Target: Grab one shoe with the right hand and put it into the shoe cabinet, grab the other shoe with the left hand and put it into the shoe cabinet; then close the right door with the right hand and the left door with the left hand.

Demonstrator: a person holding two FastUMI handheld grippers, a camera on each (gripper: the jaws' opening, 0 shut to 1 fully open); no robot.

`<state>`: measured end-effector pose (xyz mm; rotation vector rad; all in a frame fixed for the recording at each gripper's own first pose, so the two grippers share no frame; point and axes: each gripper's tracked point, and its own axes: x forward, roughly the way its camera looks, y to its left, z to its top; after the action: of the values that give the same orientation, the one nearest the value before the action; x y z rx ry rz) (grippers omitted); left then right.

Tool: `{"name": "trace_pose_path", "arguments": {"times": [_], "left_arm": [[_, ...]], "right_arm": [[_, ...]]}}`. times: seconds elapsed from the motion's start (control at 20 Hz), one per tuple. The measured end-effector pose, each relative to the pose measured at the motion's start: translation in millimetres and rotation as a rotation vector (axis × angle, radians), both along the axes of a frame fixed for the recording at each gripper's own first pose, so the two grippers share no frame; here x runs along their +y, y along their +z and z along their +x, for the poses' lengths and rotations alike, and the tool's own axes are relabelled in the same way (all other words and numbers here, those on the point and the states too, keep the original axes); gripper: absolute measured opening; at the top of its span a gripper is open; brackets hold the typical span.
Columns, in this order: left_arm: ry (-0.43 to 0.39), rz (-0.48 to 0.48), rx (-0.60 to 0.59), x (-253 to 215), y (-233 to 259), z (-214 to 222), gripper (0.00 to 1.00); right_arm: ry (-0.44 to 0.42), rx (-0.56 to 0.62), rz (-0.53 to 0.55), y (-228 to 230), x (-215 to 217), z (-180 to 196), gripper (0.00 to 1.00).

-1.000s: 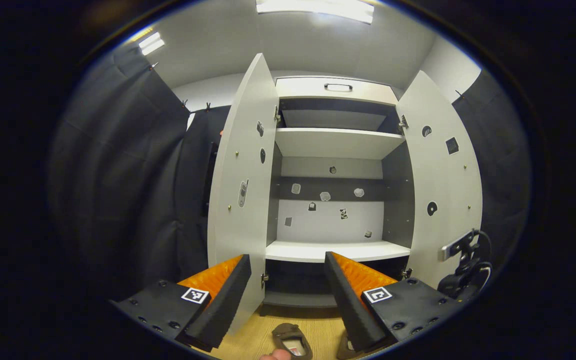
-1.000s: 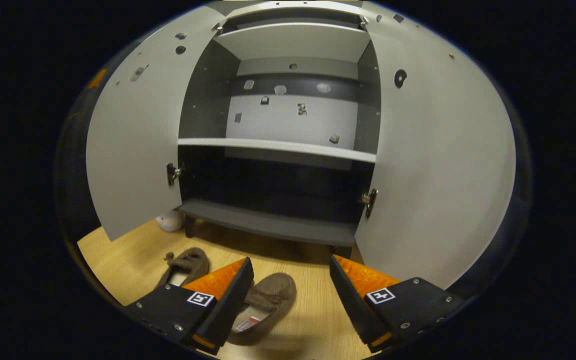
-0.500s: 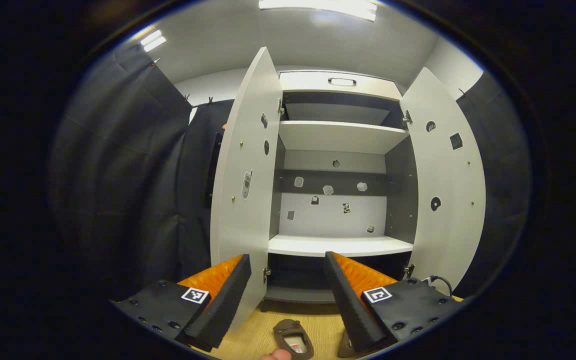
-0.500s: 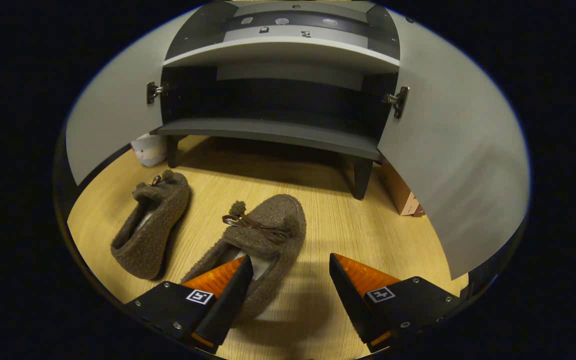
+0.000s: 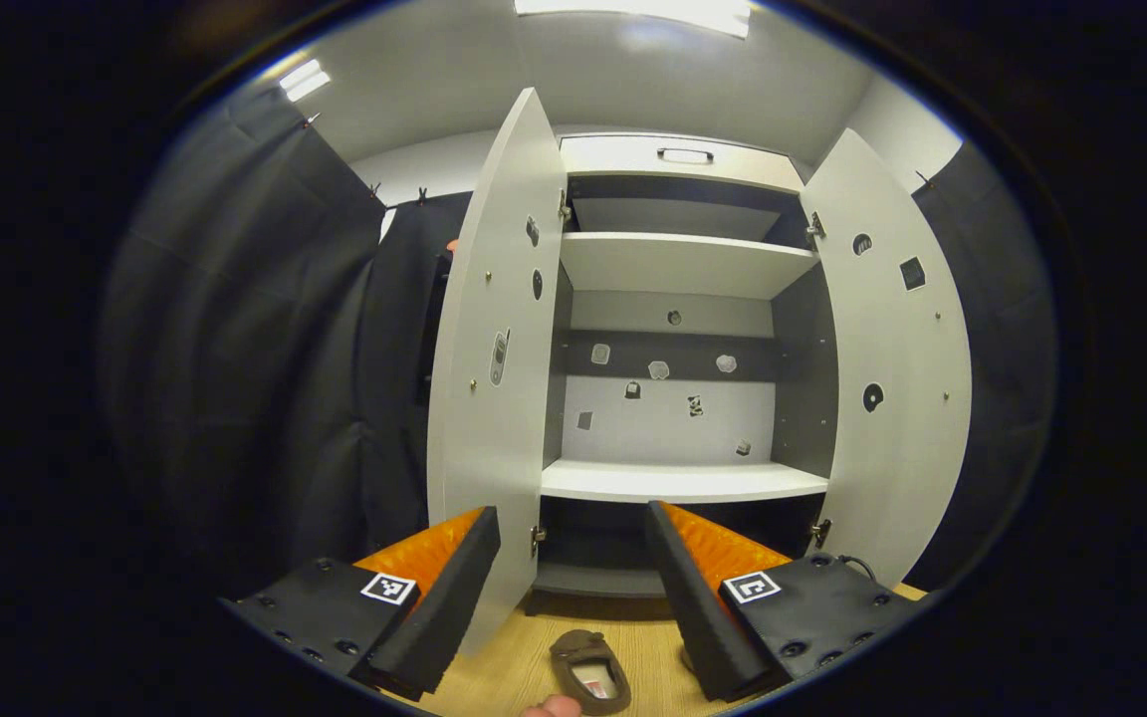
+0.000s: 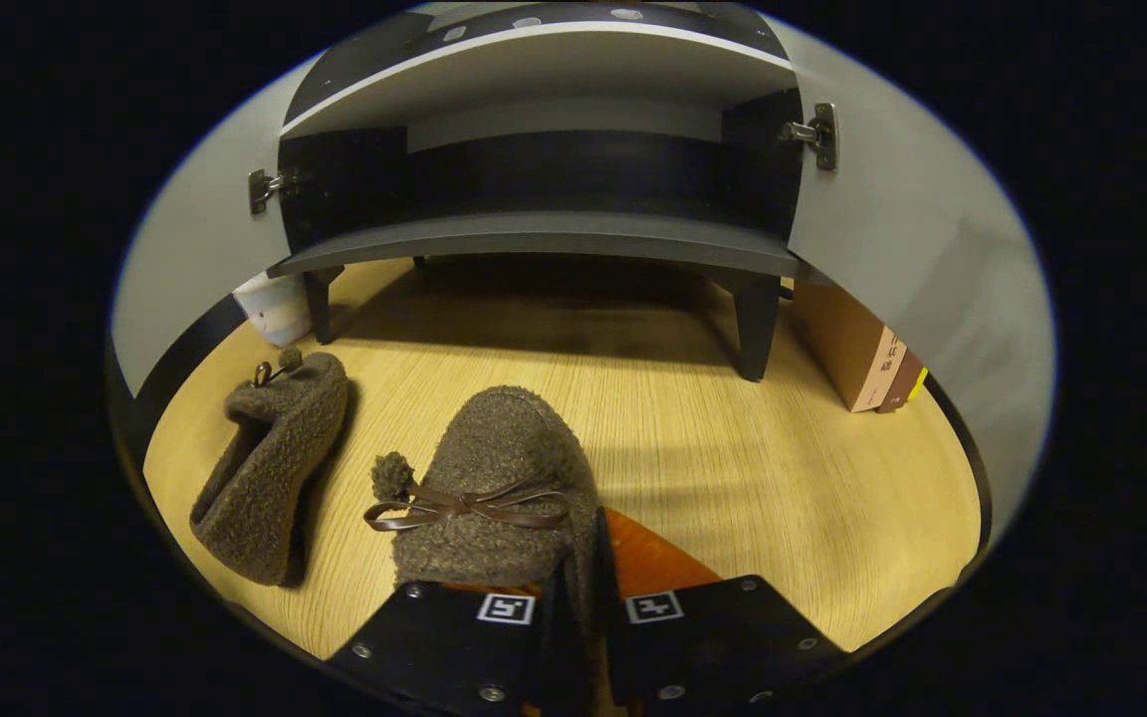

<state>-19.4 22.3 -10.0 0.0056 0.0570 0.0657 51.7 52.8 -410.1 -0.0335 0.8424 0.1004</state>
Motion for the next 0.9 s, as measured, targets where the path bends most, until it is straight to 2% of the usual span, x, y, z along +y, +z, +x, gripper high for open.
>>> {"name": "trace_pose_path", "arguments": {"times": [0.1,0.15,0.4,0.55,0.7,0.8,0.9], "left_arm": [[-0.001,0.002,0.003,0,-2,0,0.99],[-0.004,0.003,0.005,0,-4,0,0.96],[-0.019,-0.007,0.019,-5,-14,4,0.96],[-0.028,-0.017,0.016,-6,-17,5,0.96],[-0.054,-0.027,0.022,-13,-18,4,0.94],[-0.064,-0.020,0.017,-14,-18,4,0.96],[-0.063,-0.006,0.014,-12,-17,2,0.96]], "right_arm": [[-0.003,-0.036,0.041,11,6,0,0.07],[-0.004,-0.074,0.068,25,7,3,0.07],[-0.012,-0.277,0.071,124,20,1,0.06],[-0.012,-0.417,0.100,219,32,8,0.06],[-0.027,-0.487,0.146,301,40,46,0.06],[-0.037,-0.536,0.189,349,49,84,0.06],[-0.048,-0.587,0.147,386,49,135,0.06]]}}
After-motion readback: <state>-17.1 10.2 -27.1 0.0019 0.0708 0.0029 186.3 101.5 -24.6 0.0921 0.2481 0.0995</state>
